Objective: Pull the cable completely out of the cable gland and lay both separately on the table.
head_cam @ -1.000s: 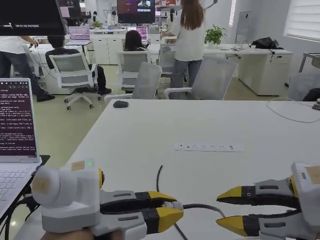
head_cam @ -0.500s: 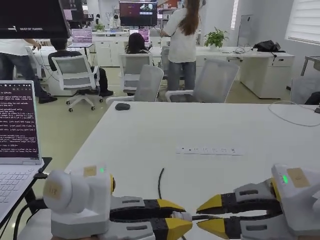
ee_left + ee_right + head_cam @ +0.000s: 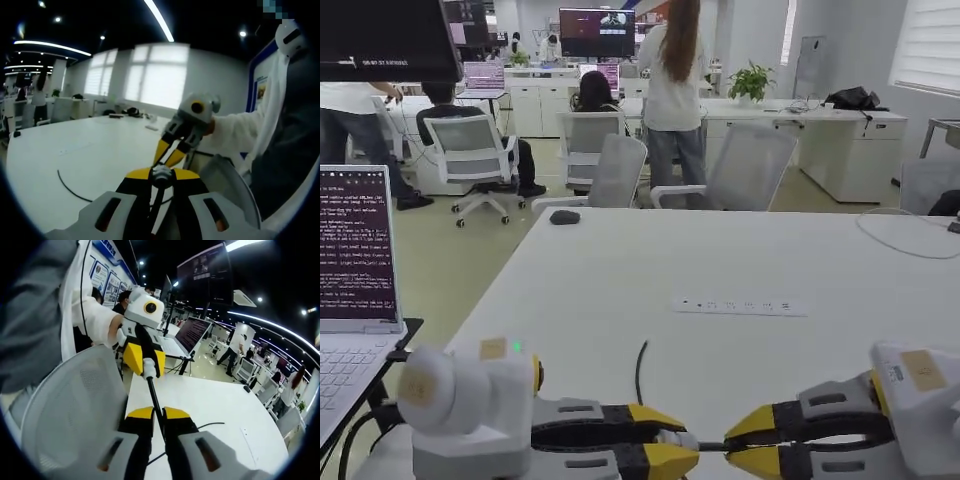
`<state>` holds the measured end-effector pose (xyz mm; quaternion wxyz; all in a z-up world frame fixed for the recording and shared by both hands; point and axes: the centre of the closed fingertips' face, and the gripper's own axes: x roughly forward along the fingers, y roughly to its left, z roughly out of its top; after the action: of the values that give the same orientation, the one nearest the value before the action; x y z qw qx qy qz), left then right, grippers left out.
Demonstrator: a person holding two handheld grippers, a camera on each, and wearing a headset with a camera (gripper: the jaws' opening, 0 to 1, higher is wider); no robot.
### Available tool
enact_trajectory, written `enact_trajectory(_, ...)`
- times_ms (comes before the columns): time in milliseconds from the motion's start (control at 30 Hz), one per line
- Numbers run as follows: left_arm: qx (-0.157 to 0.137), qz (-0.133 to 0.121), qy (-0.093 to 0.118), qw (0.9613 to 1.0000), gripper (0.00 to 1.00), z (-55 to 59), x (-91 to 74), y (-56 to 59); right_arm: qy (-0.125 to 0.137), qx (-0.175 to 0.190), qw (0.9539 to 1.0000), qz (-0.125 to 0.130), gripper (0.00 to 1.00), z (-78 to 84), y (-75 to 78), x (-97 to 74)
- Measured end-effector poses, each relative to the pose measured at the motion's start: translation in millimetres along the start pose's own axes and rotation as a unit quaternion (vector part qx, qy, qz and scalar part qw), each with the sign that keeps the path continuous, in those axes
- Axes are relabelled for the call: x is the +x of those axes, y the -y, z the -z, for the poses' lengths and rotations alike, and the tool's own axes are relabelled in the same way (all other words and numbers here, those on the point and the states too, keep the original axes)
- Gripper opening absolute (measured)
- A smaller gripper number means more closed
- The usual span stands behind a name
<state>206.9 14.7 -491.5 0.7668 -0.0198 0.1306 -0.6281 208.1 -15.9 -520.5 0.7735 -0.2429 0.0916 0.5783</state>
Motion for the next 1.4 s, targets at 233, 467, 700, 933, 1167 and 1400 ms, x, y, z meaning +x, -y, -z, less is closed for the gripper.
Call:
enact_trajectory(233,-0.004,-0.007,0.005,1.0000,0.17,-1.2,-7.5,-4.9,-0.005,0.012,0.9998,0.012,0.04,9.6,5.9,-7.9)
enact_trajectory(467,-0.005,-0.012,0.004,0.9999,0.17,0.7,-12.3,-8.4,-0.009,0.026,0.9994,0.023,0.05,19.5,9.2,-13.3)
enact_trajectory(700,-0.008,-0.014,0.005,0.9999,0.16,1.7,-16.6,-10.4,-0.011,0.036,0.9990,0.025,0.04,23.4,7.4,-12.4)
enact_trajectory(933,-0.008,-0.011,0.009,0.9999,0.16,-1.3,-18.3,-9.9,-0.013,0.045,0.9985,0.028,0.05,22.4,9.1,-8.5)
enact_trajectory(1167,-0.012,-0.012,0.010,0.9998,0.16,-0.8,-20.6,-10.9,-0.006,0.031,0.9993,0.022,0.17,8.9,3.2,5.0)
enact_trajectory(1400,-0.013,-0.011,0.014,0.9998,0.16,-0.3,-22.2,-7.1,0.003,0.012,0.9998,-0.017,0.21,-3.0,-9.5,44.2)
